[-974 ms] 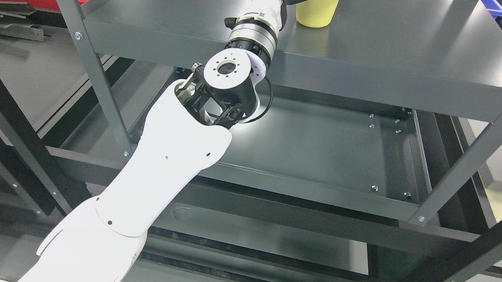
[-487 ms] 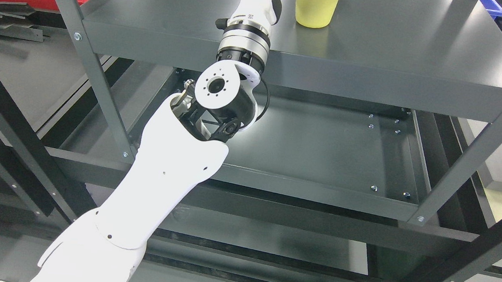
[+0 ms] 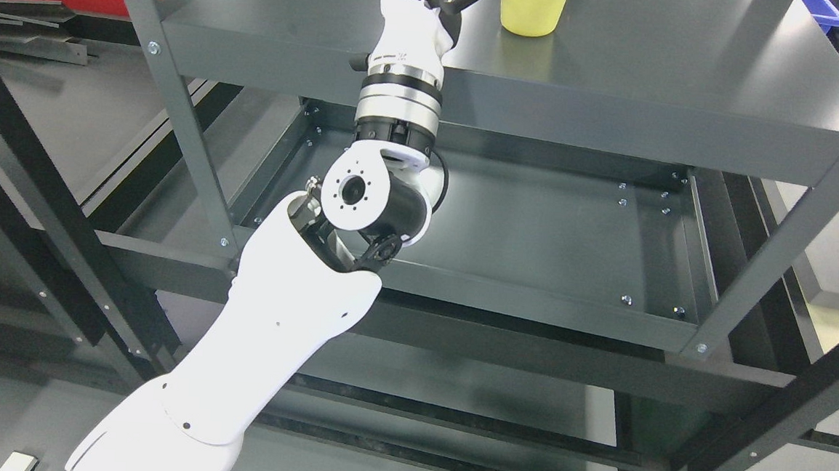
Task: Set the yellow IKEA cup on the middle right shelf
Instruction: 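Withdraw the left hand down and away from the cup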
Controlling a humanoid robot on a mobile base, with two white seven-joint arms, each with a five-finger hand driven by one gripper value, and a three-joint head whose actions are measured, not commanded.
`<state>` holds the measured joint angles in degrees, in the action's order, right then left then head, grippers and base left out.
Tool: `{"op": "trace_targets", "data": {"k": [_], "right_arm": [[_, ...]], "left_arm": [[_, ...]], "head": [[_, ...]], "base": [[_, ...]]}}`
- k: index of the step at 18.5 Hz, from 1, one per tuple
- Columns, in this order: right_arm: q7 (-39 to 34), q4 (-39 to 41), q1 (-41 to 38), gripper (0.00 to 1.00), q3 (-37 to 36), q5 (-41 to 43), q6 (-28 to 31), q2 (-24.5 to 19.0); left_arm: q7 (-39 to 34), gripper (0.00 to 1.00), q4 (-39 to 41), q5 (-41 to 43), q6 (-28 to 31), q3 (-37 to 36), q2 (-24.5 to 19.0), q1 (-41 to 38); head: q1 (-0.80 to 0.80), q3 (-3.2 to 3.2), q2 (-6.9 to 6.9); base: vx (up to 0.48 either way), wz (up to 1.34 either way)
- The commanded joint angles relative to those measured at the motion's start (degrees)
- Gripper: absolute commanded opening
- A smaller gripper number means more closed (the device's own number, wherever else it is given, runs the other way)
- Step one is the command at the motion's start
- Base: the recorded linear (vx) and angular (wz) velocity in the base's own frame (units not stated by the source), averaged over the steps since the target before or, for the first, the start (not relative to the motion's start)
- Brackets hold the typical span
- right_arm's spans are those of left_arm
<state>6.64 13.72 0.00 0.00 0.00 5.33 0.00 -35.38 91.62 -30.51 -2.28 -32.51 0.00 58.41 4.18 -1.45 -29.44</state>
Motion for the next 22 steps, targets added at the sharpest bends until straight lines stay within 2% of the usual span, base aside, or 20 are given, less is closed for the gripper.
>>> {"op": "trace_targets", "data": {"k": [1,6,10,14,19,22], "right_arm": [[0.04,0.0,-0.79,0.99,0.97,1.41,0.03,1.0],[0.04,0.0,-0.79,0.99,0.97,1.41,0.03,1.0],[0.04,0.0,-0.79,0.99,0.97,1.41,0.03,1.0],[0.04,0.0,-0.79,0.99,0.97,1.41,0.03,1.0],[0.04,0.08,-0.79,0.99,0.97,1.41,0.03,1.0],[0.04,0.0,-0.79,0.99,0.97,1.41,0.03,1.0]], "left_arm": [[1.53,0.99,1.63,4.84,-6.76,-1.06,-1.04,-3.56],[6.36,0.99,1.72,5.11,-16.51,-3.08,-3.51,-7.07],[7.6,0.99,1.63,5.46,-20.57,-4.23,-4.57,-14.63],[9.44,0.99,-0.9,9.41,-20.49,-3.79,-6.85,-22.71],[15.68,0.98,-6.98,11.61,-18.65,1.82,-6.33,-31.68],[15.86,0.96,-7.69,11.53,-9.01,10.06,-5.72,-35.82]], "head": [[0.0,0.0,0.0],[0.0,0.0,0.0],[0.0,0.0,0.0],[0.0,0.0,0.0],[0.0,0.0,0.0],[0.0,0.0,0.0]], "base": [[-0.112,0.0],[-0.154,0.0],[-0.191,-0.02],[-0.149,-0.18],[-0.11,-0.24],[-0.106,0.05]]}}
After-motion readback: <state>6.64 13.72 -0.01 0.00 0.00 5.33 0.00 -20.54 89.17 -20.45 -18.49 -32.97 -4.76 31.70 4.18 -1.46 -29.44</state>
